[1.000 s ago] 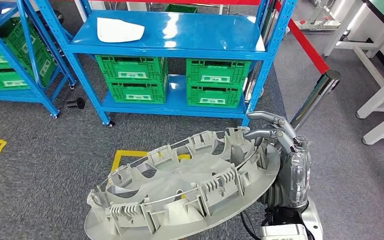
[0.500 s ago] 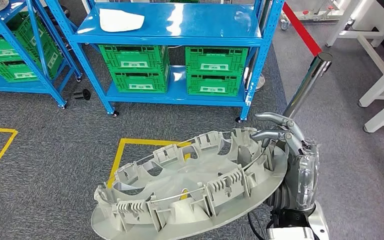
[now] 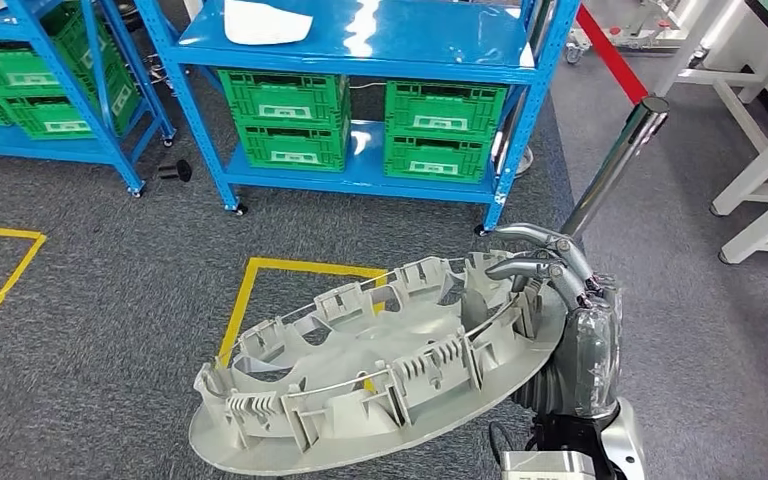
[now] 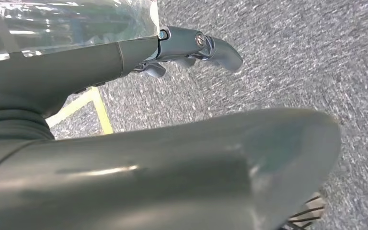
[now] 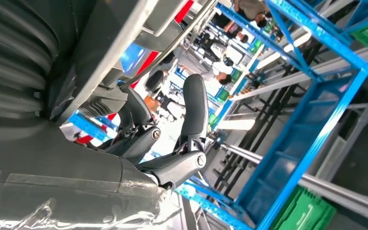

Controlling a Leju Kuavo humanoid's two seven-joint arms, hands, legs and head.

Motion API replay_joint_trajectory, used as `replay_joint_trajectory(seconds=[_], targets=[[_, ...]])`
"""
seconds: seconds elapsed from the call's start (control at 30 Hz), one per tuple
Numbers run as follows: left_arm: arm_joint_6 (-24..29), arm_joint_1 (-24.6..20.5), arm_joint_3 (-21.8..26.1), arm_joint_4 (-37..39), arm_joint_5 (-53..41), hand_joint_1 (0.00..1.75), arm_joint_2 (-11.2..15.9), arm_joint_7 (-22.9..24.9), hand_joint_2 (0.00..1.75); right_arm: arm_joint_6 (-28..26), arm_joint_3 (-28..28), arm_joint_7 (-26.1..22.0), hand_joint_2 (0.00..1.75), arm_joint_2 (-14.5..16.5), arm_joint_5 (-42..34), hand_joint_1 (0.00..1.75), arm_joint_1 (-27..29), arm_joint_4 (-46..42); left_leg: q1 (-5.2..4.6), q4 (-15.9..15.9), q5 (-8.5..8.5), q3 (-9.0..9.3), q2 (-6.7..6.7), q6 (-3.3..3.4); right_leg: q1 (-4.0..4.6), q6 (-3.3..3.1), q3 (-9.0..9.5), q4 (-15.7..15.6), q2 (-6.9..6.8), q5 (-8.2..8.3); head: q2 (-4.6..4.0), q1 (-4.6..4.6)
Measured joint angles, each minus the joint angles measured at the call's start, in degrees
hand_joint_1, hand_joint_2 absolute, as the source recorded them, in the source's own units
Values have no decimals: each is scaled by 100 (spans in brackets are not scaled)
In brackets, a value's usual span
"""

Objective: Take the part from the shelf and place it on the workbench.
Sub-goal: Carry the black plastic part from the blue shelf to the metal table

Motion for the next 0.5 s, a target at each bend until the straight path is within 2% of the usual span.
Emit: replay_joint_trajectory(seconds=[0.07, 0.1, 0.13, 0.17, 0.23, 0.27, 0.3, 0.33, 0.37, 0.4, 0.47, 0.5], targets=[[-7, 1, -1, 0, -1, 0, -2, 3, 175, 7, 2, 21, 175, -4, 3, 175, 2, 1, -11, 17, 70, -97, -68, 20, -1, 18, -258, 749, 33, -392, 0, 44], [-9, 5, -1, 0, -2, 0, -1, 7, 175, 10, 3, 27, 175, -5, 4, 175, 3, 2, -18, 29, 96, -143, -110, 21, -1, 15, -303, 954, 35, -455, 0, 57], [-9, 8, -1, 0, -3, 0, 1, 11, 175, 15, 4, 36, 175, -9, 4, 175, 3, 2, -25, 42, 116, -180, -158, 18, 0, 1, -245, 940, 41, -408, 0, 67], [-11, 9, -1, 0, -5, 0, 1, 17, 175, 24, 4, 49, 175, -11, 4, 175, 3, 2, -33, 53, 130, -204, -212, 14, 3, -28, -76, 694, 70, -264, 0, 78], [-14, 3, -2, 0, -10, 0, -10, 27, 175, 41, 4, 76, 175, -22, 3, 175, 2, 2, -47, 72, 148, -238, -318, -4, 5, -133, 385, -97, 318, 68, 0, 93], [-15, -4, -2, 0, -14, 0, -19, 31, 175, 45, 4, 87, 175, -26, 3, 175, 3, 1, -42, 84, 161, -263, -374, -24, 5, -174, 543, -399, 443, 166, 0, 87], [-15, -12, -2, 0, -20, 0, -29, 36, 175, 48, 5, 94, 175, -31, 3, 175, 3, 0, -30, 94, 178, -296, -425, -53, 9, -204, 619, -561, 534, 201, 0, 88], [-19, -18, -2, -1, -28, 0, -38, 41, 175, 49, 7, 99, 175, -35, 4, 175, 2, -1, -14, 99, 201, -332, -482, -90, 11, -214, 631, -598, 542, 193, 0, 93], [-21, -18, -3, -1, -39, 0, -42, 45, 175, 50, 7, 103, 175, -38, 7, 175, -1, -1, 0, 97, 224, -360, -547, -128, 17, -212, 635, -643, 474, 203, 0, 108], [-23, -14, -4, -1, -50, 0, -43, 49, 175, 52, 7, 107, 175, -42, 10, 175, -9, -1, 2, 101, 222, -392, -552, -162, 6, -224, 654, -703, 402, 203, 0, 132], [-26, -9, -8, 0, -71, 0, -38, 56, 175, 52, 5, 114, 175, -47, 18, 175, -15, -2, -7, 296, 67, -518, -382, -242, -27, -255, 704, -841, 245, 213, 0, 100], [-26, -14, -10, 0, -77, 0, -34, 60, 175, 53, 6, 119, 175, -49, 20, 175, -15, -3, 4, 558, -92, -638, -247, -284, -37, -268, 716, -875, 164, 216, 0, 69]])
